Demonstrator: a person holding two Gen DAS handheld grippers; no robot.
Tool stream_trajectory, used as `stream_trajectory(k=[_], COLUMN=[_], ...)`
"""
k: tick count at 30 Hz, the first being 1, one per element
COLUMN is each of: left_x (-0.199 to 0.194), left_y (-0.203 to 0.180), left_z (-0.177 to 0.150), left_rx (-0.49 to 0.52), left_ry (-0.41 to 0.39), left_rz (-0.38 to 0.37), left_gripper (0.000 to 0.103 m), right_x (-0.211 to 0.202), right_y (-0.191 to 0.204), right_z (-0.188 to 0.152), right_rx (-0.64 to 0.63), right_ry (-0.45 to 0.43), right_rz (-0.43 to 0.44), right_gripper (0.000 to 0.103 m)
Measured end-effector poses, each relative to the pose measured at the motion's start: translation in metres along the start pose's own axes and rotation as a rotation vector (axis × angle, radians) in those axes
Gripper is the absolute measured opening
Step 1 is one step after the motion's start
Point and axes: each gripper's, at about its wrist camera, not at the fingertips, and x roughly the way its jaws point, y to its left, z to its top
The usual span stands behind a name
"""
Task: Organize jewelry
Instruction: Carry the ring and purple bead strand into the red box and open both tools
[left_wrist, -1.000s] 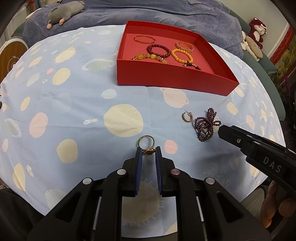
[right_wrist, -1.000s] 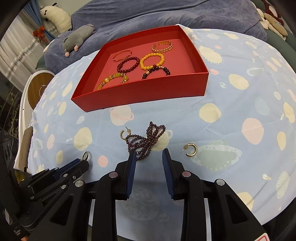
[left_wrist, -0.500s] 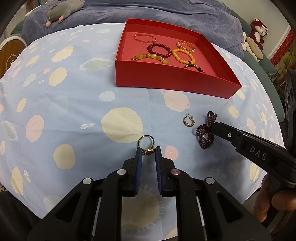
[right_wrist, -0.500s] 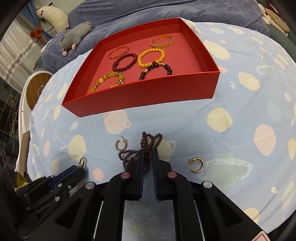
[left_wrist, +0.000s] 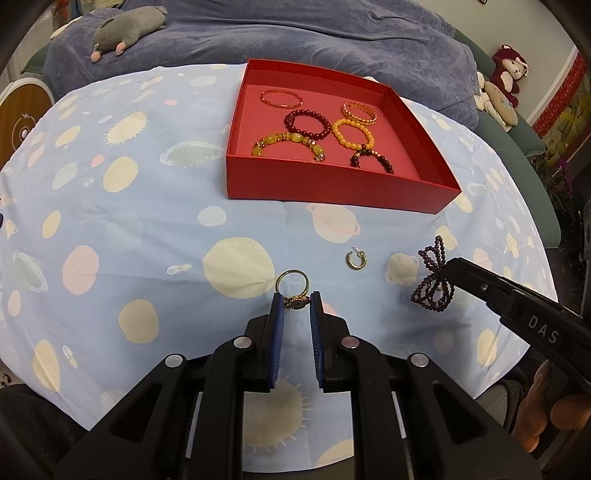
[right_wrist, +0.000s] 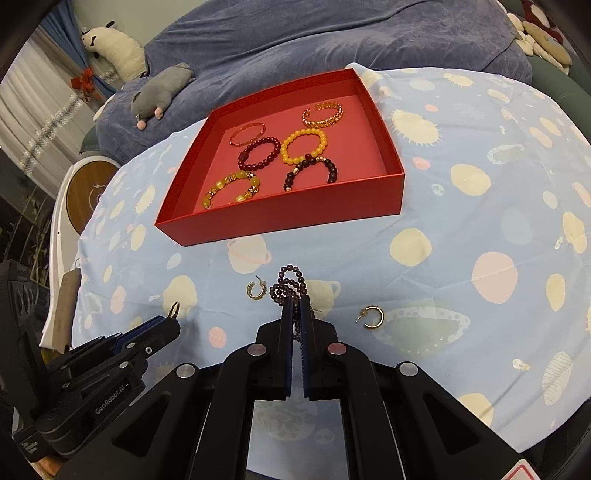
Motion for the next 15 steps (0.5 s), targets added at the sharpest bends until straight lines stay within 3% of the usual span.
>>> stream_trajectory(k=[8, 15], left_x=[-0.024, -0.032], left_y=[-0.013, -0.025], left_z=[0.02, 0.061], left_rx=[0.028, 0.073], left_ry=[-0.043, -0.089], left_rz=[-0.018, -0.014], left_gripper=[0.014, 0.014], right_x=[-0.027, -0.044], right_y=[0.002, 0.011], right_z=[0.01, 0.05], right_rx=[0.008, -0.02], right_ry=[-0.051, -0.126], right_rz=[0.032, 0.058], right_gripper=[0.004, 0.004])
